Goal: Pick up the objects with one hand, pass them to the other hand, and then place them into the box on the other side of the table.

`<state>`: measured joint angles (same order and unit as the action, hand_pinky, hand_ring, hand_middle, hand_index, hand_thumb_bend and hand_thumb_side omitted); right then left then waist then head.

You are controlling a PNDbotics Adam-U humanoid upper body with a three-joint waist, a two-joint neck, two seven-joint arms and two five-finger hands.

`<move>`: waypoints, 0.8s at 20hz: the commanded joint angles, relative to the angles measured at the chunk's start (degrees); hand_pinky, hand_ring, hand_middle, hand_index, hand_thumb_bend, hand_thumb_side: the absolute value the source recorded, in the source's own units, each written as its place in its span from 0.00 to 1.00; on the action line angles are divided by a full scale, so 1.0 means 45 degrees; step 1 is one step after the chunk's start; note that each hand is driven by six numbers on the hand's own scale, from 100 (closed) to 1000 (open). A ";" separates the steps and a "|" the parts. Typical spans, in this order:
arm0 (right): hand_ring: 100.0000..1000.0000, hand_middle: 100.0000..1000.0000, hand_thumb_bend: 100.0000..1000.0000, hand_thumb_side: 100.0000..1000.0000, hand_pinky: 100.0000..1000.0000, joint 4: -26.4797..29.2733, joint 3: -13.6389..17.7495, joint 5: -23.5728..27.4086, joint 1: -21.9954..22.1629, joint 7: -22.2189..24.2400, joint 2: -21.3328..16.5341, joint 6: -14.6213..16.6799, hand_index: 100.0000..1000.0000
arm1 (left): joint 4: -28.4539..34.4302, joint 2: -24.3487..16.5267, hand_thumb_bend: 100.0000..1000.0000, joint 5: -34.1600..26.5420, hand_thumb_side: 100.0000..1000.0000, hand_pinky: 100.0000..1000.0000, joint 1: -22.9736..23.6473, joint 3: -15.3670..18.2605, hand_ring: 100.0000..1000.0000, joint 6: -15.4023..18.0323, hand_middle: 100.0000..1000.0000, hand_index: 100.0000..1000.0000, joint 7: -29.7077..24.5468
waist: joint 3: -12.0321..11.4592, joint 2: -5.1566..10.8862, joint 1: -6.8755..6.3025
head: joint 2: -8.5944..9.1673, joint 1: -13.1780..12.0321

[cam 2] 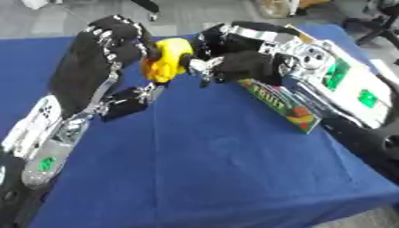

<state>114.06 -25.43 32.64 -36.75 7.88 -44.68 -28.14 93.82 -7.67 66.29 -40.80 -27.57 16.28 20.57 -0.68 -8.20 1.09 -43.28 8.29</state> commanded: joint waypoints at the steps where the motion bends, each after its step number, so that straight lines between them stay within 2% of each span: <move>1: 0.77 0.44 0.00 0.19 0.56 0.0118 0.0256 -0.0005 -0.0126 0.0088 -0.0354 0.0035 0.52 | 0.0070 -0.0003 0.01 0.0104 0.00 0.54 -0.0125 0.0150 0.48 -0.0099 0.43 0.45 0.0154 | 0.0038 0.0159 0.0117 | -0.0007 0.0002; 3: 0.77 0.44 0.00 0.18 0.56 0.0118 0.0258 -0.0016 -0.0115 0.0120 -0.0357 0.0035 0.52 | 0.0056 0.0013 0.10 0.0134 0.00 0.55 -0.0108 0.0172 0.48 -0.0199 0.43 0.46 0.0260 | 0.0044 0.0157 0.0116 | -0.0005 0.0007; 4: 0.76 0.44 0.00 0.18 0.56 0.0118 0.0263 -0.0018 -0.0109 0.0135 -0.0360 0.0043 0.51 | 0.0055 0.0014 0.38 0.0155 0.00 0.56 -0.0105 0.0179 0.49 -0.0248 0.45 0.49 0.0313 | 0.0047 0.0159 0.0115 | -0.0001 0.0004; 5: 0.76 0.44 0.00 0.18 0.56 0.0118 0.0269 -0.0021 -0.0099 0.0146 -0.0366 0.0050 0.51 | 0.0058 0.0010 0.41 0.0188 0.00 0.56 -0.0101 0.0185 0.50 -0.0299 0.46 0.49 0.0364 | 0.0050 0.0161 0.0113 | 0.0003 0.0001; 6: 0.76 0.44 0.00 0.17 0.55 0.0118 0.0276 -0.0024 -0.0082 0.0149 -0.0373 0.0051 0.51 | 0.0056 0.0004 0.61 0.0239 0.00 0.59 -0.0092 0.0200 0.53 -0.0372 0.50 0.55 0.0415 | 0.0052 0.0162 0.0111 | 0.0012 0.0002; 10: 0.76 0.43 0.00 0.16 0.55 0.0118 0.0292 0.0011 -0.0049 0.0134 -0.0385 0.0021 0.51 | 0.0104 -0.0002 0.86 0.0609 0.00 0.66 -0.0085 0.0221 0.61 -0.0706 0.59 0.66 0.0683 | 0.0062 0.0160 0.0105 | 0.0034 0.0030; 11: 0.76 0.43 0.00 0.16 0.55 0.0118 0.0302 0.0032 -0.0045 0.0114 -0.0387 0.0015 0.51 | 0.0128 -0.0002 0.87 0.0714 0.00 0.66 -0.0082 0.0217 0.62 -0.0776 0.60 0.67 0.0762 | 0.0065 0.0160 0.0103 | 0.0041 0.0030; 12: 0.76 0.43 0.00 0.15 0.55 0.0118 0.0313 0.0054 -0.0036 0.0089 -0.0394 0.0010 0.50 | 0.0142 -0.0005 0.95 0.0821 0.00 0.69 -0.0077 0.0216 0.66 -0.0842 0.64 0.73 0.0829 | 0.0070 0.0159 0.0100 | 0.0045 0.0033; 14: 0.76 0.43 0.00 0.15 0.55 0.0118 0.0333 0.0089 -0.0017 0.0038 -0.0410 0.0000 0.50 | 0.0156 -0.0012 1.00 0.1023 0.00 0.71 -0.0068 0.0203 0.67 -0.0943 0.66 0.75 0.0915 | 0.0078 0.0158 0.0096 | 0.0053 0.0047; 16: 0.76 0.43 0.00 0.14 0.55 0.0118 0.0348 0.0120 -0.0011 -0.0009 -0.0418 -0.0001 0.50 | 0.0147 -0.0012 1.00 0.1212 0.00 0.72 -0.0063 0.0165 0.69 -0.0965 0.68 0.76 0.0924 | 0.0087 0.0157 0.0092 | 0.0067 0.0061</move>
<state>114.06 -24.96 32.72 -36.24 8.03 -44.72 -28.20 93.79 -7.65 71.02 -40.36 -27.36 12.25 24.53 -0.40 -8.20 1.09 -43.24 8.37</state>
